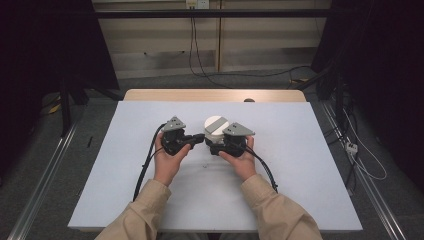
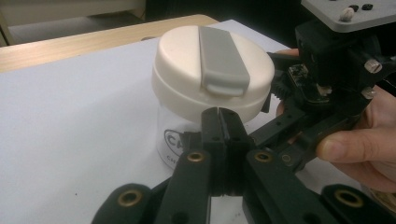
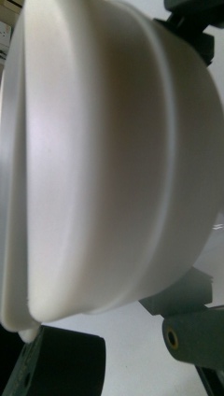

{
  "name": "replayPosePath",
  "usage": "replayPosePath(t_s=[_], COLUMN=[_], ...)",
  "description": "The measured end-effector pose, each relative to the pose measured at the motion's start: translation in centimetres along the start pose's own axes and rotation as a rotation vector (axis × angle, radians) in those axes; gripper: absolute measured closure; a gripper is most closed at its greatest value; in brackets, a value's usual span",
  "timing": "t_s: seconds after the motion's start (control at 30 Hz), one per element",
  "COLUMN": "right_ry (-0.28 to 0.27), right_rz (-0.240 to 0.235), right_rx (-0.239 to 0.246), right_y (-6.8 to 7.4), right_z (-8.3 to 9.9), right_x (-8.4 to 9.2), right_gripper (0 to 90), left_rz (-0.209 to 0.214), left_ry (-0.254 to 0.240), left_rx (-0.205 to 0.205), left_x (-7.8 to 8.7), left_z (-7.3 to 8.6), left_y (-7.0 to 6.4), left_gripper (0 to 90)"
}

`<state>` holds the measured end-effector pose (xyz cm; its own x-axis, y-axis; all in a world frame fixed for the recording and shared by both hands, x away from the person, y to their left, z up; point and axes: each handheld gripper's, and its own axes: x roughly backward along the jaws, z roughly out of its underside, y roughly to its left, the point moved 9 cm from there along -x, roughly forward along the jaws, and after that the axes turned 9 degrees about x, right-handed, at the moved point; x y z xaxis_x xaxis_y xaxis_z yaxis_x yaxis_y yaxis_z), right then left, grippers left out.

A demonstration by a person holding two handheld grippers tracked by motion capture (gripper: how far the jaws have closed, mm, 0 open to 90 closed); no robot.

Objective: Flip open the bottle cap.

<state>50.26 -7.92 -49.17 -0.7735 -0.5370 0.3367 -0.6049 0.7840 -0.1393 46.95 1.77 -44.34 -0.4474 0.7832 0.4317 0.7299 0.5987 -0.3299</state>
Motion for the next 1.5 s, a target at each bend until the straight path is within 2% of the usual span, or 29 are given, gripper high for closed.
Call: replayPosePath(t_s=[0.43, 0.67, 0.8, 1.13, 1.5], right_ry=[0.001, 0.001, 0.001, 0.003, 0.003], right_rz=[-0.001, -0.001, -0.001, -0.001, -0.002], right_rx=[0.001, 0.001, 0.002, 0.002, 0.001], right_y=[0.0, 0.0, 0.0, 0.0, 0.0], right_z=[0.0, 0.0, 0.0, 0.0, 0.1], right_x=[0.0, 0.0, 0.0, 0.0, 0.0], right_gripper=[18.5, 18.5, 18.5, 18.5, 18.5], left_rz=[-0.013, -0.015, -0.014, -0.016, -0.016], left_ry=[-0.006, -0.018, -0.025, -0.03, -0.04], left_rx=[-0.004, -0.01, 0.002, -0.016, -0.011], left_x=[-0.3, -0.2, -0.2, -0.4, -0.7], left_z=[-0.8, -1.7, -2.0, -3.2, -4.3], left_y=[-0.2, -0.5, -0.5, -0.9, -1.1], left_gripper=[90.0, 90.0, 90.0, 90.0, 90.0])
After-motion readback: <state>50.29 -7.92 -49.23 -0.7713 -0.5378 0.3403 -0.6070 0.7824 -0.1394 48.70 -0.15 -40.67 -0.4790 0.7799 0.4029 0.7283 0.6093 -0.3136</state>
